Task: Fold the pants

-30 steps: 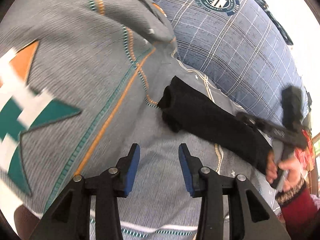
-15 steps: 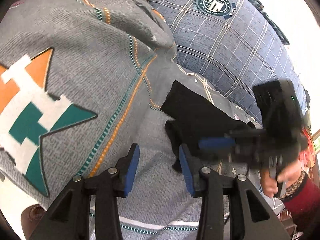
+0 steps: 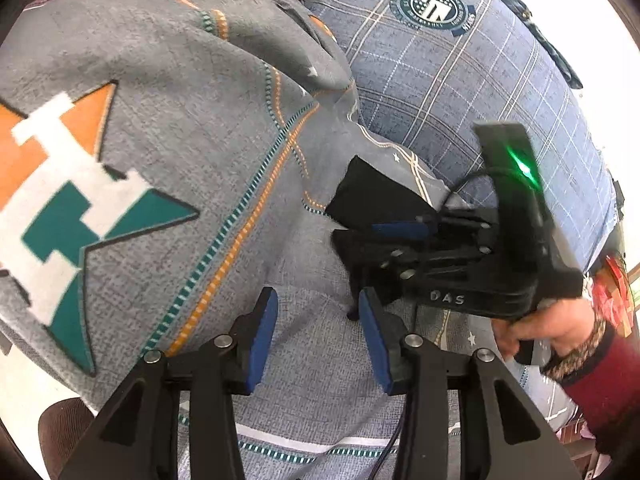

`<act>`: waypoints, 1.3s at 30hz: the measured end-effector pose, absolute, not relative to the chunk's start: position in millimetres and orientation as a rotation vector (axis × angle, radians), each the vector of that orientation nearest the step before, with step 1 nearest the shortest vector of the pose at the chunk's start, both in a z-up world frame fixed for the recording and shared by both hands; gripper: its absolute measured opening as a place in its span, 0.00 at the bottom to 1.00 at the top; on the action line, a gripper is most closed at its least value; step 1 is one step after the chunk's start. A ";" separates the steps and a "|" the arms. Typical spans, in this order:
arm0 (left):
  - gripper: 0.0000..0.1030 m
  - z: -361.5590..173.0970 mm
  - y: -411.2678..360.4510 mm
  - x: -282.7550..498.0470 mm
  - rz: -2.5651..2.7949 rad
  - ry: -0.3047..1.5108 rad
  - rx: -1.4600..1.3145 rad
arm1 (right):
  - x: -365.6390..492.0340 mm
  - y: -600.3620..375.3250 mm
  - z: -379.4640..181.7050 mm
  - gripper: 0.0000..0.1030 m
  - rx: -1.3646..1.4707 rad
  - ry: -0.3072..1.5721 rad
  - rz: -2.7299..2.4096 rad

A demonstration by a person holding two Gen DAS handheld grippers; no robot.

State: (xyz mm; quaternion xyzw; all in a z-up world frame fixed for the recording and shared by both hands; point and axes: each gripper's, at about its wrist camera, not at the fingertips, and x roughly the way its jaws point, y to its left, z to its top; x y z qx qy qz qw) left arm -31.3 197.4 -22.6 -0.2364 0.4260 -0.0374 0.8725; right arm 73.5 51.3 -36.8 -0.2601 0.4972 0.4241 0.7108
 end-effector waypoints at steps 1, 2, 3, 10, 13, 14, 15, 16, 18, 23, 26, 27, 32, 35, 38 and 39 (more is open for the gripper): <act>0.42 -21.6 198.9 -31.8 -0.078 0.885 -0.498 | 73.9 44.1 -31.7 0.13 -0.508 1.127 0.944; 0.42 -21.0 199.7 -31.7 -0.079 0.883 -0.502 | 74.5 38.2 -27.5 0.13 -0.458 1.133 0.940; 0.42 -20.7 200.2 -31.2 -0.079 0.881 -0.506 | 74.0 31.8 -21.5 0.13 -0.415 1.125 0.935; 0.44 -8.8 196.2 -24.4 -0.081 0.847 -0.508 | 99.4 8.2 31.3 0.14 -0.214 1.024 0.882; 0.45 -6.1 195.5 -23.1 -0.077 0.846 -0.499 | 133.9 20.8 32.5 0.14 -0.195 1.025 0.814; 0.45 -6.0 195.5 -22.8 -0.075 0.848 -0.499 | 144.5 29.3 30.0 0.13 -0.196 1.028 0.789; 0.45 -6.0 196.0 -23.0 -0.075 0.850 -0.500 | 152.5 33.2 24.9 0.13 -0.197 1.032 0.765; 0.45 -5.2 196.0 -23.1 -0.070 0.851 -0.498 | 162.5 36.4 14.8 0.13 -0.177 1.060 0.742; 0.45 -3.0 196.2 -23.6 -0.063 0.851 -0.492 | 184.1 39.6 -3.5 0.16 -0.137 1.128 0.738; 0.51 10.1 193.7 -27.5 -0.051 0.831 -0.449 | 194.6 5.6 29.0 0.51 -0.035 1.063 0.690; 0.53 12.8 190.2 -24.0 -0.065 0.823 -0.445 | 179.0 -63.6 73.2 0.68 -0.016 0.959 0.590; 0.53 13.0 187.4 -21.7 -0.070 0.826 -0.444 | 173.1 -89.8 83.3 0.68 -0.032 0.930 0.540; 0.53 21.4 152.5 -10.8 -0.127 0.823 -0.367 | 124.3 -211.6 95.7 0.68 -0.065 0.903 0.295; 0.53 23.5 123.2 -0.3 -0.175 0.840 -0.321 | 90.1 -274.4 90.0 0.68 -0.033 0.901 0.192; 0.53 22.0 84.2 15.0 -0.246 0.880 -0.298 | 51.7 -346.0 89.6 0.68 0.024 0.882 0.070; 0.53 20.9 73.1 18.5 -0.262 0.888 -0.292 | 43.9 -367.0 89.2 0.68 0.040 0.879 0.027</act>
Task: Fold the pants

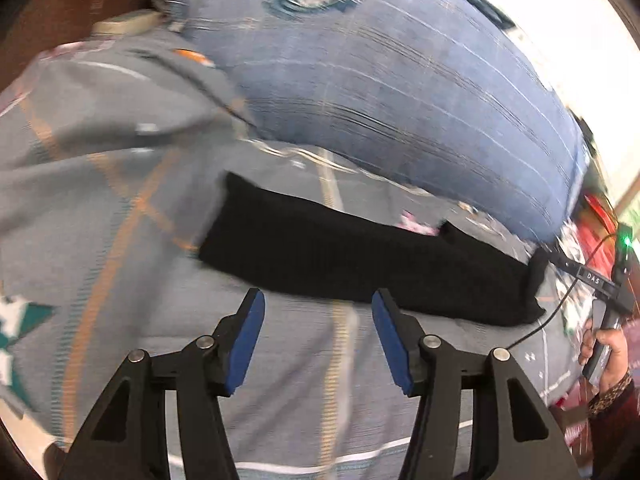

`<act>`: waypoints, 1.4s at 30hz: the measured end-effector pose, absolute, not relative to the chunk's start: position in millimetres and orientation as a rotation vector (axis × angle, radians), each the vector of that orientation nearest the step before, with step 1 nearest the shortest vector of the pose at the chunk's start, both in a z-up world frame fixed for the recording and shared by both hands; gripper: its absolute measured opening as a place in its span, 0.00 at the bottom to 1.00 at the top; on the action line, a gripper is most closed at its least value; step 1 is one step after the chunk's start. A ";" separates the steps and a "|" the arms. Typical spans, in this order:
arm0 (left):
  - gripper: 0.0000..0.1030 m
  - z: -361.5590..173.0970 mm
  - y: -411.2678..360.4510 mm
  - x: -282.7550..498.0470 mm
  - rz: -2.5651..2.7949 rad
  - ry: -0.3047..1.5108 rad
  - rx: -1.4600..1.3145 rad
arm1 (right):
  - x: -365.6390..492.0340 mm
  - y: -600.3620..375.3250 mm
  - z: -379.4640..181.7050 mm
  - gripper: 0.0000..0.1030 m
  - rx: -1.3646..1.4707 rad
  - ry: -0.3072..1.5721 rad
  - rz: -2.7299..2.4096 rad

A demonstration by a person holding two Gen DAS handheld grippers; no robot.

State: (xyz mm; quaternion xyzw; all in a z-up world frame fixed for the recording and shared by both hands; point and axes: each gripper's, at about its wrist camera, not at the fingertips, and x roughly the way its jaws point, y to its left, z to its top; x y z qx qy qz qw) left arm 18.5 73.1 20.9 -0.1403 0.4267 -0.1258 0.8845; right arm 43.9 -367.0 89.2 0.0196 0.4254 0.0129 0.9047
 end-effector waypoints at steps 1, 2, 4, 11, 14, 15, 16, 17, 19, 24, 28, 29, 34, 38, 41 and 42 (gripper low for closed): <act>0.53 19.8 54.6 25.2 -0.290 0.902 -0.278 | 34.3 -396.5 88.6 0.68 0.068 0.878 -0.030; 0.53 18.4 39.1 30.2 -0.308 0.913 -0.264 | 28.8 -413.5 89.0 0.68 0.090 0.874 -0.062; 0.53 15.4 7.2 40.8 -0.328 0.937 -0.232 | 21.8 -445.7 89.9 0.69 0.154 0.851 -0.100; 0.53 11.0 -68.6 58.5 -0.374 0.994 -0.205 | 64.5 -449.4 75.7 0.88 0.247 0.861 -0.021; 0.53 9.4 -85.8 62.2 -0.381 0.997 -0.186 | 79.5 -443.7 54.2 0.24 0.271 0.914 0.036; 0.53 7.8 -89.9 64.1 -0.377 0.999 -0.171 | 78.8 -442.8 47.8 0.04 0.300 0.939 0.066; 0.53 6.3 -95.2 67.2 -0.372 1.001 -0.153 | 72.8 -443.6 44.9 0.06 0.315 0.938 0.071; 0.53 4.3 -100.1 69.9 -0.367 1.003 -0.132 | 67.2 -444.4 43.0 0.06 0.307 0.931 0.068; 0.53 0.5 -108.6 73.8 -0.376 1.012 -0.111 | 46.5 -450.4 41.8 0.06 0.292 0.919 0.036; 0.53 -5.7 -124.7 77.6 -0.401 1.029 -0.085 | -21.0 -482.9 15.8 0.10 0.378 0.975 -0.061; 0.53 -9.1 -131.9 75.0 -0.408 1.036 -0.065 | -69.5 -511.6 0.3 0.10 0.456 1.028 -0.149; 0.53 -10.4 -132.5 74.6 -0.404 1.039 -0.061 | -75.8 -515.7 2.1 0.11 0.465 1.018 -0.155; 0.53 -18.9 -130.5 73.0 -0.381 1.064 -0.088 | -67.4 -525.1 43.2 0.80 0.500 0.845 -0.115; 0.53 -16.4 -137.8 72.1 -0.388 1.075 -0.101 | -10.8 -498.3 65.9 0.79 0.355 0.821 -0.050; 0.53 -5.2 -159.7 78.5 -0.422 1.024 -0.073 | 44.7 -484.1 55.7 0.67 0.263 0.912 -0.040; 0.54 -3.0 -168.7 82.4 -0.434 1.005 -0.061 | 60.6 -481.9 47.7 0.62 0.242 0.947 -0.055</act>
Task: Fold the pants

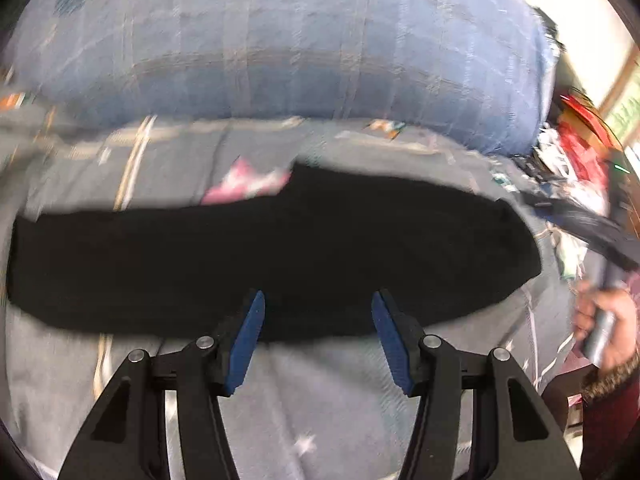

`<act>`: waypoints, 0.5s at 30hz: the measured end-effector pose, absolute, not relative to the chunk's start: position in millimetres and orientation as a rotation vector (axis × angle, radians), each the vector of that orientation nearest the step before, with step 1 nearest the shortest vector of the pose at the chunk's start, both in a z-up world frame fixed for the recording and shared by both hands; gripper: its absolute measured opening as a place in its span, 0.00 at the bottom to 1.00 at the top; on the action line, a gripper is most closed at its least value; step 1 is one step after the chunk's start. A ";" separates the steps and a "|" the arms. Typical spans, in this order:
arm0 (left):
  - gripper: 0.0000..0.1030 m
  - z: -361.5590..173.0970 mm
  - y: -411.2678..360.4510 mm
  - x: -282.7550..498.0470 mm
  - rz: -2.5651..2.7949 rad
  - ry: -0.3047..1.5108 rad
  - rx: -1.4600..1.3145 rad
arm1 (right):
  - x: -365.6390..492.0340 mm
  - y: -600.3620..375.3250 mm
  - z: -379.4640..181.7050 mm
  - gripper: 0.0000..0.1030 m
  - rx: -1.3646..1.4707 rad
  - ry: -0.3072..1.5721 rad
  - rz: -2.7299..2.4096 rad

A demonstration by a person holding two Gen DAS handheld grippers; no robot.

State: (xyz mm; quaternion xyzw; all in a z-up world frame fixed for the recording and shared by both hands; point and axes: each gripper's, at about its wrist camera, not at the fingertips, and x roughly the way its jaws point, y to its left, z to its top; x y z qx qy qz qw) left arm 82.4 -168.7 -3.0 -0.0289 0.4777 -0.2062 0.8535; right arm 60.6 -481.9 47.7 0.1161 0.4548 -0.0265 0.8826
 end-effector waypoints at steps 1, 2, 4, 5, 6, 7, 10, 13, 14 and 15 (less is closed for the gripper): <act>0.54 -2.2 -180.0 88.9 -0.444 0.989 -0.052 | 77.7 -479.9 35.5 0.51 0.221 0.998 -0.070; 0.54 -4.6 -190.9 96.9 -0.452 0.984 -0.049 | 83.6 -479.3 28.0 0.39 0.219 1.023 -0.083; 0.54 -15.9 -209.2 112.7 -0.464 1.004 -0.037 | 91.6 -483.7 12.8 0.22 0.266 1.055 -0.078; 0.54 -24.5 -217.8 121.5 -0.452 1.021 -0.021 | 92.0 -486.5 10.4 0.18 0.287 1.054 -0.074; 0.54 -30.9 -222.6 126.9 -0.439 1.032 -0.008 | 91.0 -490.5 10.1 0.14 0.310 1.047 -0.080; 0.54 -39.7 -227.2 133.4 -0.424 1.046 0.009 | 85.8 -497.6 10.8 0.12 0.350 1.037 -0.086; 0.54 -46.1 -231.5 136.7 -0.407 1.023 0.023 | 67.1 -516.6 11.7 0.06 0.423 1.013 -0.140; 0.54 -47.6 -235.4 132.8 -0.402 1.009 0.061 | 37.5 -552.6 0.6 0.04 0.565 0.975 -0.273; 0.56 -48.7 -236.1 131.1 -0.403 0.996 0.075 | 28.5 -562.9 -2.7 0.02 0.597 0.963 -0.313; 0.57 -48.6 -237.3 129.7 -0.404 0.986 0.084 | 17.4 -571.8 -2.3 0.02 0.624 0.937 -0.352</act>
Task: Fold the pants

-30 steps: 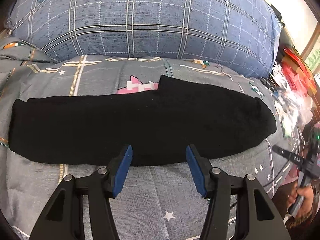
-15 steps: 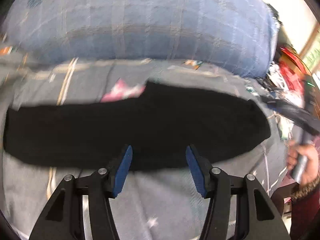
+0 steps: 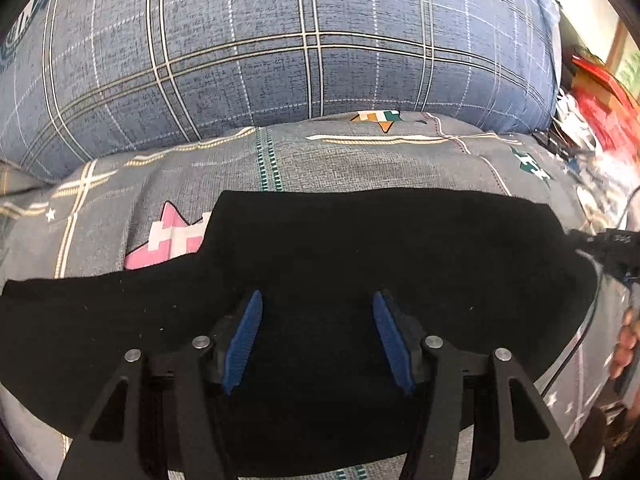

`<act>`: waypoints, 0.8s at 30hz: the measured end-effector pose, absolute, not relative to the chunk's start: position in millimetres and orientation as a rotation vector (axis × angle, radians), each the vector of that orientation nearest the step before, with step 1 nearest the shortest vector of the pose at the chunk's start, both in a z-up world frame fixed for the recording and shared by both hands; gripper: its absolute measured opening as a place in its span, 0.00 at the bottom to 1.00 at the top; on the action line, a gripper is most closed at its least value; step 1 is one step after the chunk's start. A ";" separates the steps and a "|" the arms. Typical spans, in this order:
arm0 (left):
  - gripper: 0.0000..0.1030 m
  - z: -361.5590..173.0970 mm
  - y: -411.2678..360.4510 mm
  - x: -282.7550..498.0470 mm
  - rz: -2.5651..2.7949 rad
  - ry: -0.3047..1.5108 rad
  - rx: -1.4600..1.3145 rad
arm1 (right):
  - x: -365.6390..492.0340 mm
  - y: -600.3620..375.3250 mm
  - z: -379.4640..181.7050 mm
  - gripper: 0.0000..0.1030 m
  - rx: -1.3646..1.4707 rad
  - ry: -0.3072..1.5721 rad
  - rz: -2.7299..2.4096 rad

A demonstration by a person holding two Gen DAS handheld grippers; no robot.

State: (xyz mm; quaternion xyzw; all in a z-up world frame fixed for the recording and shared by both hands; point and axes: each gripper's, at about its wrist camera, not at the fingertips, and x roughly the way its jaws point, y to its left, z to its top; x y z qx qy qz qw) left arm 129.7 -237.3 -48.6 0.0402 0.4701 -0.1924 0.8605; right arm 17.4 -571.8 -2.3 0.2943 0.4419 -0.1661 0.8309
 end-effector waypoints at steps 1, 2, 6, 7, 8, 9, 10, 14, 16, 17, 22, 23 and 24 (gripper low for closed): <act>0.57 -48.6 -238.9 128.3 -0.404 0.980 0.094 | 6.2 -574.3 4.6 0.08 0.609 0.912 -0.394; 0.58 -48.7 -239.4 127.6 -0.403 0.975 0.100 | -1.2 -571.1 12.3 0.12 0.594 0.877 -0.380; 0.58 -39.5 -234.1 127.6 -0.419 0.988 0.057 | -15.9 -554.5 19.0 0.86 0.683 0.809 -0.167; 0.58 -30.9 -226.7 123.9 -0.434 0.979 0.030 | -20.4 -548.1 19.0 0.85 0.705 0.798 -0.112; 0.58 -25.4 -219.6 120.6 -0.436 0.965 0.020 | -22.2 -543.5 19.0 0.83 0.714 0.794 -0.089; 0.58 -17.8 -210.4 116.0 -0.430 0.948 0.011 | -24.6 -538.3 19.1 0.82 0.722 0.787 -0.072; 0.58 -8.9 -194.9 110.0 -0.419 0.935 -0.007 | -30.5 -533.6 20.4 0.80 0.736 0.772 -0.055; 0.58 2.9 -138.1 92.7 -0.351 0.947 -0.095 | -50.5 -510.6 21.5 0.79 0.824 0.725 0.050; 0.58 -0.3 -107.5 83.4 -0.305 0.968 -0.142 | -58.6 -495.6 14.8 0.79 0.857 0.746 0.078; 0.58 -2.1 -97.2 78.8 -0.292 0.974 -0.159 | -59.7 -489.5 10.8 0.79 0.863 0.755 0.077; 0.58 -11.2 -53.8 53.6 -0.237 0.980 -0.227 | -43.7 -468.8 -18.3 0.78 0.917 0.825 0.054; 0.58 -12.7 -46.7 49.6 -0.227 0.978 -0.245 | -36.4 -465.4 -21.6 0.77 0.927 0.823 0.040; 0.58 -13.9 -41.1 46.2 -0.217 0.976 -0.256 | -29.7 -462.8 -21.8 0.77 0.920 0.813 0.022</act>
